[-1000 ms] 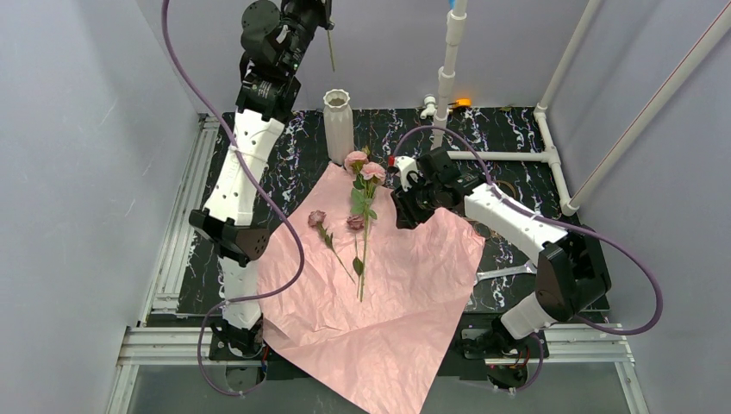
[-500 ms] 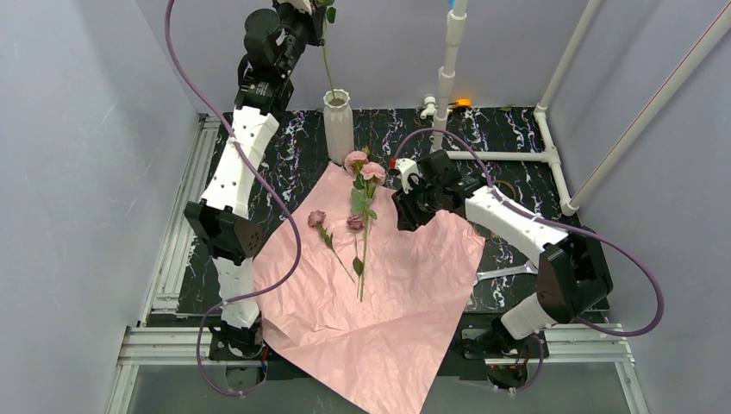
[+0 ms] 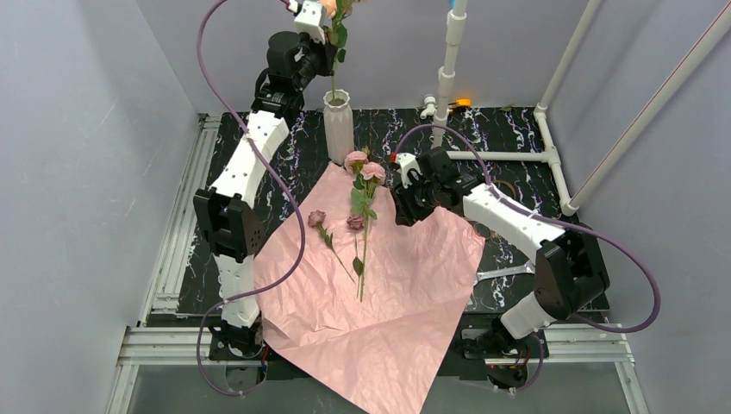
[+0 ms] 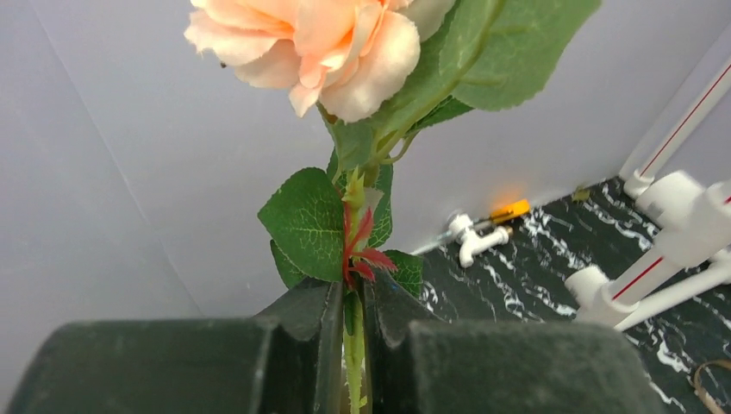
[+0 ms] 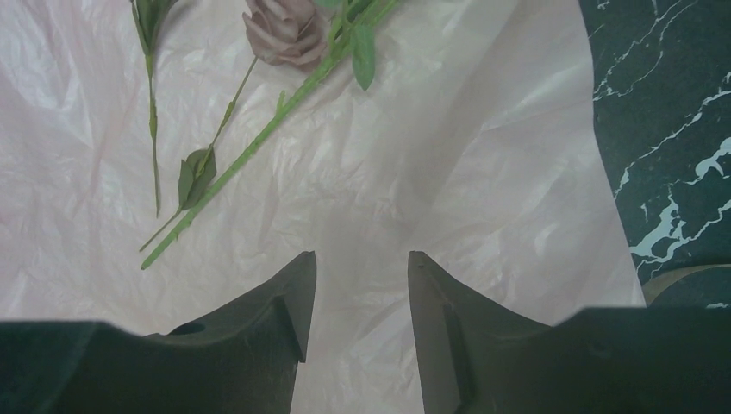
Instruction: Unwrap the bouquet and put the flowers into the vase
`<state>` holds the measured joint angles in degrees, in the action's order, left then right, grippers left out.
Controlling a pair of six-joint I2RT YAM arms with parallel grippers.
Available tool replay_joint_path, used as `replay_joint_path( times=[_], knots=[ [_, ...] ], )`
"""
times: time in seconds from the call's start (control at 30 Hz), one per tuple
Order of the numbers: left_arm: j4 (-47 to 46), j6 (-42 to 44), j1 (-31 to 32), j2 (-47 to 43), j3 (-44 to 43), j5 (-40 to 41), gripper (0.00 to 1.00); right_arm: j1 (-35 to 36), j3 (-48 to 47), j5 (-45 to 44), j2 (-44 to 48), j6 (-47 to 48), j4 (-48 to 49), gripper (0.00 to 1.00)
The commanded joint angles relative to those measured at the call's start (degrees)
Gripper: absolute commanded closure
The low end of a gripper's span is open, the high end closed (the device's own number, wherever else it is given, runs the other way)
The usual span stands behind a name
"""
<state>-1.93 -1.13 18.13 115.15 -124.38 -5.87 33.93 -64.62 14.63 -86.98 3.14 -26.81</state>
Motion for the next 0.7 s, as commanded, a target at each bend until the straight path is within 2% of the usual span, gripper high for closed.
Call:
replay_joint_path(
  times=[0.0, 0.23, 0.5, 0.67],
  knots=[
    [-0.94, -0.63, 0.12, -0.11, 2.27, -0.27, 0.96, 0.17, -3.95, -2.0, -1.73, -2.63, 3.06, 0.46],
    [3.82, -1.97, 0.11, 0.53, 2.27, 0.24, 0.8, 0.17, -6.74, -4.76, -4.29, -5.99, 4.4, 0.43],
    [7.1, -3.4, 0.15, -5.15, 3.22, -0.2, 0.35, 0.17, -9.07, -10.81, -7.06, -11.28, 6.77, 0.44],
    [7.12, -4.12, 0.11, -10.74, 6.07, 0.61, 0.23, 0.26, -11.18, -16.92, -9.68, -15.92, 7.98, 0.45]
  ],
)
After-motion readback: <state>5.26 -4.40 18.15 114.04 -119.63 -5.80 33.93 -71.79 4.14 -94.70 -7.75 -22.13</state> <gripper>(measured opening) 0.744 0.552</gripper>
